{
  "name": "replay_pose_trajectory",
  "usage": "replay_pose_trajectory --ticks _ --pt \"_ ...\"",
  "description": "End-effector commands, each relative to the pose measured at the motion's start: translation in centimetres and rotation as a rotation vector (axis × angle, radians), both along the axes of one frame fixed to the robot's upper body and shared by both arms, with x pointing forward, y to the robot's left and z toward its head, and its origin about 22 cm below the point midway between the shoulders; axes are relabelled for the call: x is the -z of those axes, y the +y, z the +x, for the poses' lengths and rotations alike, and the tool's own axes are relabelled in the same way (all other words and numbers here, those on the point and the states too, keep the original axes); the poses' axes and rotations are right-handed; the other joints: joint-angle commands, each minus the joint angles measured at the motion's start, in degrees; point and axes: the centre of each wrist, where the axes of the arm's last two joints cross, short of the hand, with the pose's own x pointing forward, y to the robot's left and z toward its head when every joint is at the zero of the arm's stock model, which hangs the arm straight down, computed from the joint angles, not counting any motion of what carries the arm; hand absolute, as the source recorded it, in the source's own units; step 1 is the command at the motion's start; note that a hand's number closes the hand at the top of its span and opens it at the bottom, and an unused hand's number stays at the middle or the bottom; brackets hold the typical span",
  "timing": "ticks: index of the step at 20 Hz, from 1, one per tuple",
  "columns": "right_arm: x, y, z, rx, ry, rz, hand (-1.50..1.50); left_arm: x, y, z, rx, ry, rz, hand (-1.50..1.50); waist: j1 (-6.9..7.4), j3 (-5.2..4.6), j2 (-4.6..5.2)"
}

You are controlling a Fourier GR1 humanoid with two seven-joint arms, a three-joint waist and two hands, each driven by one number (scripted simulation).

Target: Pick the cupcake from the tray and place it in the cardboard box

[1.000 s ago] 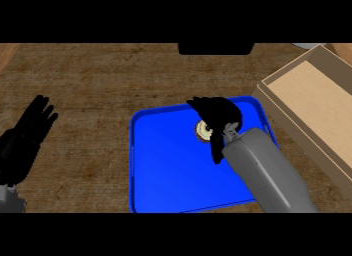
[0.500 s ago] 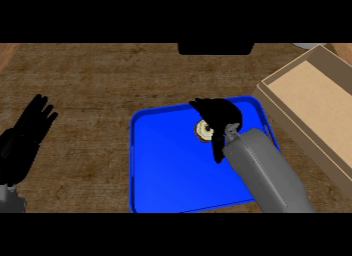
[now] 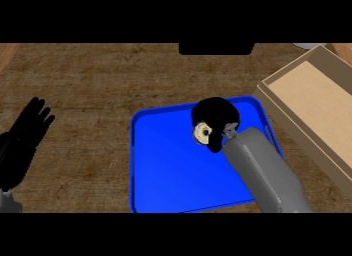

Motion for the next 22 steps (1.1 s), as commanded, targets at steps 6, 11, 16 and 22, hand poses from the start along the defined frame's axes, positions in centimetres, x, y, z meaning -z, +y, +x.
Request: replay_pose_trajectory --ticks 6,11,16,22 --pt "2.8 -2.9 -1.5 0.195 -0.037 0.007 1.50 0.0 0.9 0.9 -0.001 0.011 0.002 0.00 -0.55 0.00 0.01" --pt "2.1 -7.3 -3.7 0.320 -0.049 0.007 1.50 -0.1 -1.6 0.1 -0.007 -0.001 0.004 0.00 -0.75 0.01 -0.20" --pt "0.5 -7.9 -4.4 0.351 -0.159 -0.012 1.50 0.6 -1.7 0.0 -0.006 0.006 0.016 0.00 -0.53 0.01 -0.10" --pt "-7.6 -7.1 -4.4 0.347 -0.336 0.067 1.50 0.3 -0.1 -0.6 0.000 -0.013 -0.007 0.00 -0.49 -0.01 -0.24"
